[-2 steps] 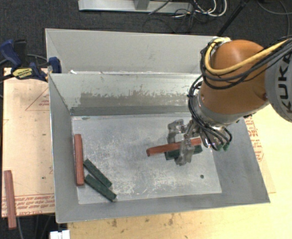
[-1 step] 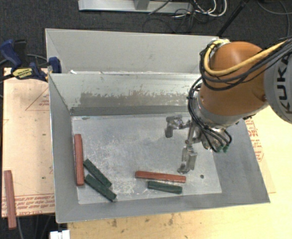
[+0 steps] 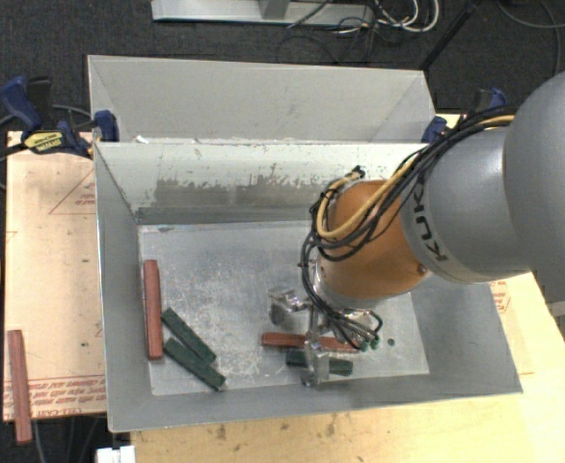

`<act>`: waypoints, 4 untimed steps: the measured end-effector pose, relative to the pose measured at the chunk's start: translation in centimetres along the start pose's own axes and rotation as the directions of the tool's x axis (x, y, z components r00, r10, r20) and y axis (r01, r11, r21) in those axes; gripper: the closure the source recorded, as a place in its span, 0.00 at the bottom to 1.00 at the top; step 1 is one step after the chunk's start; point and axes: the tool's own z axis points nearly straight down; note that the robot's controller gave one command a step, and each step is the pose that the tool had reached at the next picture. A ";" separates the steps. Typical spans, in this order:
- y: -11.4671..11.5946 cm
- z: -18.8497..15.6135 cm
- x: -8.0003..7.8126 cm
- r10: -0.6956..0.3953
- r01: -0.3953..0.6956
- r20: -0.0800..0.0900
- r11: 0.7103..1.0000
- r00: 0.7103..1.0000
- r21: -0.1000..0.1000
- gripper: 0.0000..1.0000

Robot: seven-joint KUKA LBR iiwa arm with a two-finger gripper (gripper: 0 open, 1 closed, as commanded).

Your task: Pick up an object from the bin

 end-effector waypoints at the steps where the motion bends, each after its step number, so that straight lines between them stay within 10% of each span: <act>1: -0.1 -0.4 -0.2 0.001 -0.001 0.006 1.000 1.000 0.001 1.00; 2: -0.4 -0.5 -4.1 -0.482 0.482 0.006 0.876 0.876 0.005 1.00; 3: -3.6 -14.3 -3.0 -0.440 0.439 0.012 0.898 0.898 0.012 1.00; 4: -3.5 -13.9 -2.9 -0.442 0.442 0.007 0.897 0.897 0.005 0.00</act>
Offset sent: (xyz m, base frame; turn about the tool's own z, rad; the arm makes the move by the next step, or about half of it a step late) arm 0.0000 0.0000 0.0000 0.0000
